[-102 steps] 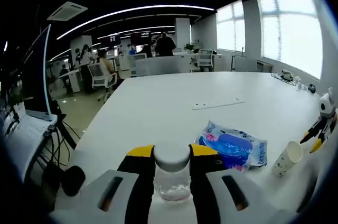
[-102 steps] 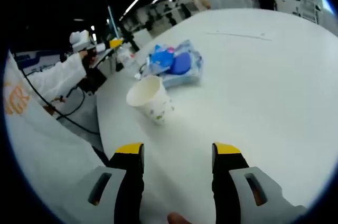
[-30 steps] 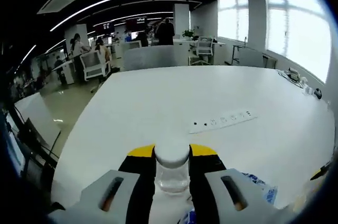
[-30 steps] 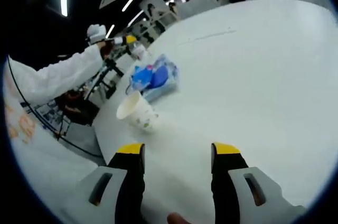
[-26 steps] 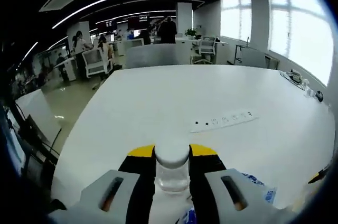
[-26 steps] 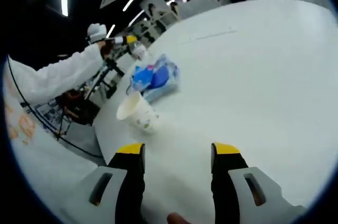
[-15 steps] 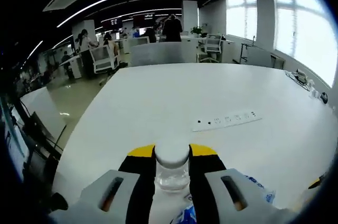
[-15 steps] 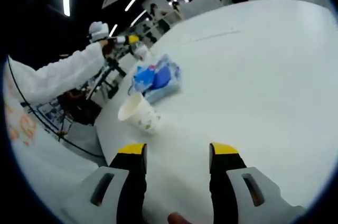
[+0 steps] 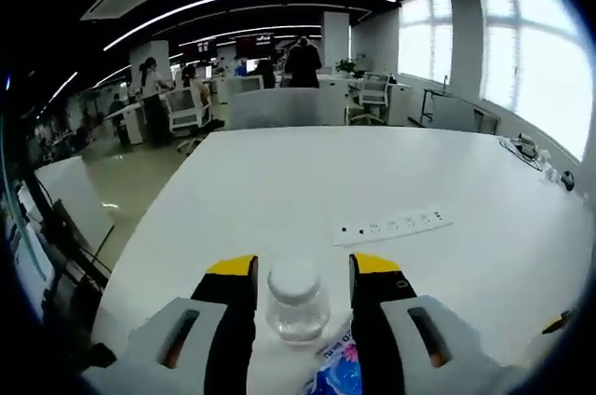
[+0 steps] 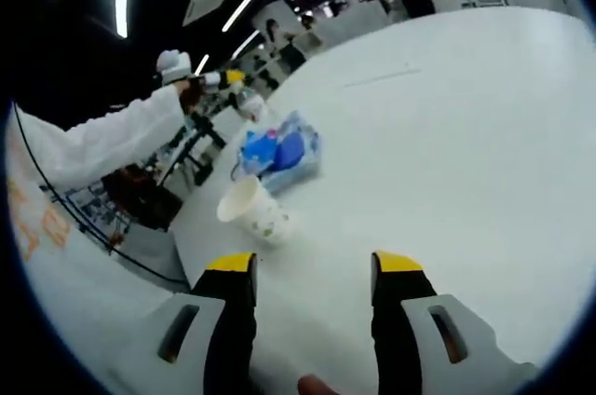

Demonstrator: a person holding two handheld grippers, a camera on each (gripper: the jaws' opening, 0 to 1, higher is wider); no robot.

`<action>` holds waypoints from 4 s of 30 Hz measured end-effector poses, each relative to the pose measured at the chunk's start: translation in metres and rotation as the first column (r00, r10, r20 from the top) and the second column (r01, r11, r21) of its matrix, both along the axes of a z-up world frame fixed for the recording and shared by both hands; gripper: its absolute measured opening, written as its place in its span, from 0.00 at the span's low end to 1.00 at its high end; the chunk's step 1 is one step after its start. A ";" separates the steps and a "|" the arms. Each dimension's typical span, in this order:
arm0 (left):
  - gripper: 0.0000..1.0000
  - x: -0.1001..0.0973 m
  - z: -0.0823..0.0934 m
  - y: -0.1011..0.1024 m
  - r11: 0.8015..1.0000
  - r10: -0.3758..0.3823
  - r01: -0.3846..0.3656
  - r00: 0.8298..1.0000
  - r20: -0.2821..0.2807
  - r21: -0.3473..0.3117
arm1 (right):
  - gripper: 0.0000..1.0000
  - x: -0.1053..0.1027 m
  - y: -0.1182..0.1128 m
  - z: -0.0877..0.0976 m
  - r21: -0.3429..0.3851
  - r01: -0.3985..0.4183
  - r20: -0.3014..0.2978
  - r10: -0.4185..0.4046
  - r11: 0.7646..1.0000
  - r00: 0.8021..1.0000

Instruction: Arrange the tabletop items into an orderly group along one side of the table until the central work area is clear of visible clutter.

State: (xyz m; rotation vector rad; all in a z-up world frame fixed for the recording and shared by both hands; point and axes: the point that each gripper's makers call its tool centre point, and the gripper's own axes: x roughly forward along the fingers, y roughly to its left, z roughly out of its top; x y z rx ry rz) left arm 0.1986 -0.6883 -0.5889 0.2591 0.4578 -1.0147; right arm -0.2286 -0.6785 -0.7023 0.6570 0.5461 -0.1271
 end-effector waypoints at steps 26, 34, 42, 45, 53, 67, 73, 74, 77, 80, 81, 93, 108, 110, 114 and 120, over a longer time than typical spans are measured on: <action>0.78 -0.109 -0.045 0.125 0.983 -0.165 0.170 0.984 -0.072 0.067 | 0.51 -0.010 0.008 0.023 -0.023 0.039 0.070 -0.038 0.999 0.997; 0.70 -0.126 -0.053 0.152 0.966 -0.230 0.234 0.972 -0.050 0.113 | 0.52 -0.010 0.008 0.035 -0.006 0.066 0.087 -0.065 0.998 0.994; 0.74 -0.147 -0.071 0.166 0.943 -0.266 0.275 0.961 -0.070 0.189 | 0.53 -0.001 0.004 0.064 -0.041 0.064 0.112 -0.059 0.997 0.992; 0.74 -0.156 -0.080 0.166 0.943 -0.262 0.274 0.961 -0.086 0.189 | 0.53 0.006 0.001 0.075 -0.086 0.038 0.109 -0.029 0.996 0.994; 0.76 -0.159 -0.084 0.164 0.941 -0.266 0.281 0.959 -0.100 0.187 | 0.52 0.016 -0.005 0.094 -0.091 0.029 0.131 -0.017 0.995 0.991; 0.74 -0.141 -0.083 0.172 0.951 -0.231 0.247 0.968 -0.104 0.188 | 0.50 0.032 -0.011 0.099 -0.131 -0.069 0.043 0.075 0.989 0.996; 0.69 -0.130 -0.086 0.164 0.957 -0.210 0.228 0.971 -0.115 0.179 | 0.51 0.046 -0.031 0.110 -0.146 -0.114 -0.012 0.113 0.983 0.993; 0.69 -0.128 -0.086 0.160 0.957 -0.217 0.234 0.969 -0.114 0.170 | 0.51 0.052 -0.032 0.115 -0.126 -0.101 0.008 0.103 0.987 0.995; 0.67 -0.119 -0.088 0.153 0.933 -0.269 0.282 0.959 -0.090 0.222 | 0.51 0.072 -0.031 0.130 -0.059 -0.053 0.089 0.058 0.997 0.994; 0.65 -0.101 -0.088 0.143 0.930 -0.280 0.290 0.957 -0.076 0.227 | 0.50 0.088 -0.021 0.131 -0.016 -0.053 0.116 0.055 0.998 0.992; 0.65 -0.093 -0.087 0.139 0.931 -0.278 0.289 0.957 -0.080 0.224 | 0.50 0.091 -0.017 0.130 -0.014 -0.060 0.113 0.061 0.998 0.992; 0.50 -0.055 -0.123 0.095 0.900 -0.315 0.348 0.936 -0.157 0.263 | 0.48 0.126 0.006 0.105 0.048 -0.112 0.053 0.109 0.993 0.993; 0.01 -0.045 -0.147 0.096 0.931 -0.235 0.292 0.938 -0.253 0.219 | 0.46 0.148 -0.005 0.079 0.129 -0.079 0.005 0.079 0.988 0.997; 0.00 -0.047 -0.148 0.098 0.940 -0.203 0.264 0.942 -0.269 0.214 | 0.46 0.149 -0.002 0.077 0.129 -0.090 -0.001 0.091 0.987 0.996; 0.00 -0.055 -0.141 0.100 0.973 -0.110 0.170 0.937 -0.333 0.159 | 0.46 0.149 -0.001 0.074 0.124 -0.099 -0.010 0.101 0.987 0.995; 0.00 -0.077 -0.121 0.103 0.995 -0.017 0.056 0.917 -0.398 0.086 | 0.46 0.149 -0.005 0.071 0.094 -0.085 -0.021 0.087 0.992 0.996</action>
